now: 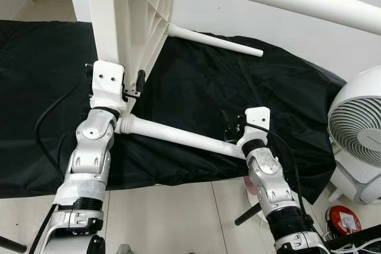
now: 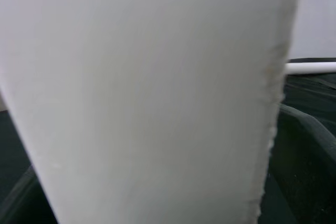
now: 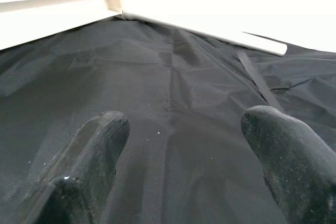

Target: Building children table

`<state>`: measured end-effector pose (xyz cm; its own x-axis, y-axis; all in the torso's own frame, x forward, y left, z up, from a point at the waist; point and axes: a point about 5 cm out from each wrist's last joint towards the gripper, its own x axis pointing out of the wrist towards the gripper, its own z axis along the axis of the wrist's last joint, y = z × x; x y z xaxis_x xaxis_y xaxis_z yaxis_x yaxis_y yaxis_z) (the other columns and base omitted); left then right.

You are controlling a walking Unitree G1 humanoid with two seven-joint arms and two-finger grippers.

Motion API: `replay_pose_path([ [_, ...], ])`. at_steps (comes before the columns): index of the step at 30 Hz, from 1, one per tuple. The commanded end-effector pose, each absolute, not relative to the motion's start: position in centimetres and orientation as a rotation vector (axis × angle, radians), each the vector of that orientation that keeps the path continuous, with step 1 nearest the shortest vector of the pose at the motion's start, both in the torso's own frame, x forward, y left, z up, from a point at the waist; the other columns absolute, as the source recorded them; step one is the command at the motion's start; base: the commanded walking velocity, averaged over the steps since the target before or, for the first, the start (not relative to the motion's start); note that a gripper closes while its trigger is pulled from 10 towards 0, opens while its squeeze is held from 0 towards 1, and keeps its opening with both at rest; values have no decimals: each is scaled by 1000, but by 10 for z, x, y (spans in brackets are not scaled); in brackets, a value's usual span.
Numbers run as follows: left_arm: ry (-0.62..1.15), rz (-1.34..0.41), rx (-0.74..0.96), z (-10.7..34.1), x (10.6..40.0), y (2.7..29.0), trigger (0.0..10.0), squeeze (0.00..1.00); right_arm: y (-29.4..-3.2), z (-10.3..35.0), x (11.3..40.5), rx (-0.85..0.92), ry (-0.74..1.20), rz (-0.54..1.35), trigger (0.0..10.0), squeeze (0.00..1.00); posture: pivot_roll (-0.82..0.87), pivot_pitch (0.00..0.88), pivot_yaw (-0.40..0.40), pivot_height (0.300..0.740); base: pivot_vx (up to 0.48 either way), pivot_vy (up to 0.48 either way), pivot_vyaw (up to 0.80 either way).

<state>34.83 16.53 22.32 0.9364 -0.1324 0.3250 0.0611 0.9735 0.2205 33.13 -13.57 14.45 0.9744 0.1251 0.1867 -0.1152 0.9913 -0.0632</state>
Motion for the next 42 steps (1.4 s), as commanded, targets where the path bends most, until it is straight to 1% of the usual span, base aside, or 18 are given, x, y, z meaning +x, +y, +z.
replay_pose_path([
  [1,-371,-80,223,229,351,164,10000,0,-140,145,331,-65,-202,105,10000,0,66,82,-104,740,0,0,0],
  [2,-371,-80,223,229,351,164,10000,0,-140,145,331,-65,-202,105,10000,0,66,82,-104,740,0,0,0],
  [3,-372,-77,229,230,352,166,7647,0,-140,146,331,-64,-203,106,10000,0,66,80,-100,740,0,0,0],
  [4,-372,-77,229,230,352,166,7647,0,-140,146,331,-64,-203,106,10000,0,66,80,-100,740,0,0,0],
  [5,-373,-72,230,230,352,168,3333,0,-139,145,331,-63,-204,106,10000,0,66,79,-99,740,0,0,0],
  [6,-373,-72,230,230,352,168,3333,0,-139,145,331,-63,-204,106,10000,0,66,79,-99,740,0,0,0],
  [7,-373,-70,232,231,352,170,0,0,-139,145,330,-61,-205,105,10000,0,65,76,-93,740,0,0,0],
  [15,-368,-39,258,232,350,181,0,0,-138,145,330,-60,-204,105,10000,0,64,73,-93,740,0,0,0],
  [19,-376,12,283,235,347,197,0,0,-138,145,330,-64,-204,109,10000,0,68,70,-96,740,0,0,0],
  [24,-382,41,307,238,344,208,0,0,-138,145,330,-67,-204,111,10000,0,69,70,-96,740,0,0,0],
  [26,-384,97,341,243,336,229,0,0,-138,145,330,-66,-203,110,10000,0,75,77,-100,740,0,0,0],
  [27,-384,97,341,243,336,229,0,0,-138,145,330,-66,-203,110,10000,0,75,77,-100,740,0,0,0],
  [30,-373,188,389,247,323,258,0,0,-138,143,330,-68,-198,110,10000,0,79,84,-102,740,0,0,0],
  [34,-364,239,408,248,317,272,0,0,-139,142,330,-70,-195,111,10000,0,81,90,-106,740,0,0,0],
  [36,-364,239,408,248,317,272,0,0,-139,142,330,-70,-195,111,10000,0,81,90,-106,740,0,0,0],
  [37,-358,272,420,249,311,280,0,0,-139,142,330,-71,-195,111,10000,0,82,95,-108,740,0,0,0],
  [40,-352,301,423,249,305,287,0,0,-140,143,331,-75,-195,112,10000,0,83,101,-111,740,0,0,0],
  [42,-333,317,417,242,291,292,0,0,-142,143,332,-81,-194,112,10000,0,87,109,-115,740,0,0,0],
])
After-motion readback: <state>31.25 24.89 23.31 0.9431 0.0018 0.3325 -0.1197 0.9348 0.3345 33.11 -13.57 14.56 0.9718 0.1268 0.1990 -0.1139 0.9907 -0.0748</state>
